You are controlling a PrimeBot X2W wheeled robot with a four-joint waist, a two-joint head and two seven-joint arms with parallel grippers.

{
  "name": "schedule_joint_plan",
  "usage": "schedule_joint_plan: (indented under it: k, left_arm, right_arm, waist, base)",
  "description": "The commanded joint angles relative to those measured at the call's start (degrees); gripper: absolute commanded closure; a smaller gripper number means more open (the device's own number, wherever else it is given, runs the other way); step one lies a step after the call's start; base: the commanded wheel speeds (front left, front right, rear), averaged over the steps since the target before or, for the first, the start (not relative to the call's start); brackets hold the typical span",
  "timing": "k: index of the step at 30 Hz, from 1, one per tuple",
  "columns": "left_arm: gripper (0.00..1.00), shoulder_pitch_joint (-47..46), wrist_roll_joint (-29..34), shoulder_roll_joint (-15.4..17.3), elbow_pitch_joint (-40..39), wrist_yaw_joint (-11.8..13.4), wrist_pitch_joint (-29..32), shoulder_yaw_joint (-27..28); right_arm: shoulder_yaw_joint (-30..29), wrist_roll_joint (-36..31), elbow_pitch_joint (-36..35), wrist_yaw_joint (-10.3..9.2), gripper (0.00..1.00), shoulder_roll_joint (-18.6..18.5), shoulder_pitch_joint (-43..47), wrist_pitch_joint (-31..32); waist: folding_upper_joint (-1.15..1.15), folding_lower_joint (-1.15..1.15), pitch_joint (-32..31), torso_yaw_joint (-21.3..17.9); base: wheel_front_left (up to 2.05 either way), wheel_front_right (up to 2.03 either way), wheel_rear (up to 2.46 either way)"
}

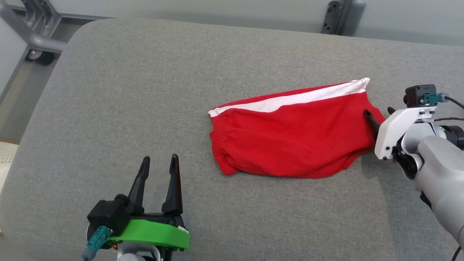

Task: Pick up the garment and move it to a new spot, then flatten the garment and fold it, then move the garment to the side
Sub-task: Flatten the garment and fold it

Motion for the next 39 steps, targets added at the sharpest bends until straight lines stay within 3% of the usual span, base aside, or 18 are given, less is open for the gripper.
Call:
schedule_joint_plan:
  k: [1,8,9,10,11,12,22,31,39]
  left_arm:
    - [0.0,0.8,0.35,-0.27,-0.14,-0.25,-0.16,0.22]
    - [0.0,0.94,0.89,-1.08,0.18,-0.92,-0.16,1.25]
    - [0.0,0.99,0.96,-1.21,0.25,-0.94,-0.16,1.4]
    - [0.0,1.05,0.93,-1.34,0.31,-1.04,-0.16,1.55]
    - [0.0,1.11,0.97,-1.45,0.36,-1.05,-0.16,1.72]
    - [0.0,1.18,1.08,-1.53,0.42,-1.14,-0.16,1.88]
    - [0.0,1.44,2.09,-1.81,0.45,-1.72,-0.17,3.11]
    - [0.0,1.36,2.78,-1.46,0.71,-2.13,-0.17,3.48]
    - [0.0,0.84,3.21,-1.19,0.82,-2.29,-0.16,3.49]
  right_arm:
    - [0.12,0.71,1.19,-0.02,0.0,0.03,-0.74,0.76]
    - [0.86,1.85,4.79,-0.01,0.0,0.95,-0.7,4.59]
    - [1.01,2.02,4.78,0.0,0.22,0.96,-0.54,4.93]
    - [1.18,2.27,4.7,0.0,0.59,0.94,-0.39,5.12]
    - [1.31,2.53,4.58,-0.01,0.73,0.88,-0.29,5.36]
    - [1.45,2.67,4.45,-0.01,1.0,0.86,-0.21,5.72]
    - [2.5,4.98,-0.58,-0.04,1.0,0.96,0.04,2.52]
    - [3.67,8.41,-8.96,-0.04,1.0,-0.9,5.47,-3.44]
    - [2.56,11.36,-12.24,-0.04,1.0,-1.98,10.14,-7.44]
  waist:
    - [0.0,0.0,1.31,1.92]
    - [0.0,0.0,1.91,3.13]
    - [0.0,0.0,1.85,3.11]
    - [0.0,0.0,1.77,3.04]
    - [0.0,0.0,1.7,2.93]
    - [0.0,0.0,1.64,2.75]
    - [0.0,0.0,0.64,-1.83]
    - [0.0,0.0,-1.41,-10.08]
    - [0.0,0.0,-1.73,-15.55]
  base:
    - [0.0,0.0,0.0]
    - [0.0,0.0,0.0]
    - [0.0,0.0,0.0]
    - [0.0,0.0,0.0]
    - [0.0,0.0,0.0]
    - [0.0,0.0,0.0]
    - [0.0,0.0,0.0]
    - [0.0,0.0,0.0]
    - [0.0,0.0,0.0]
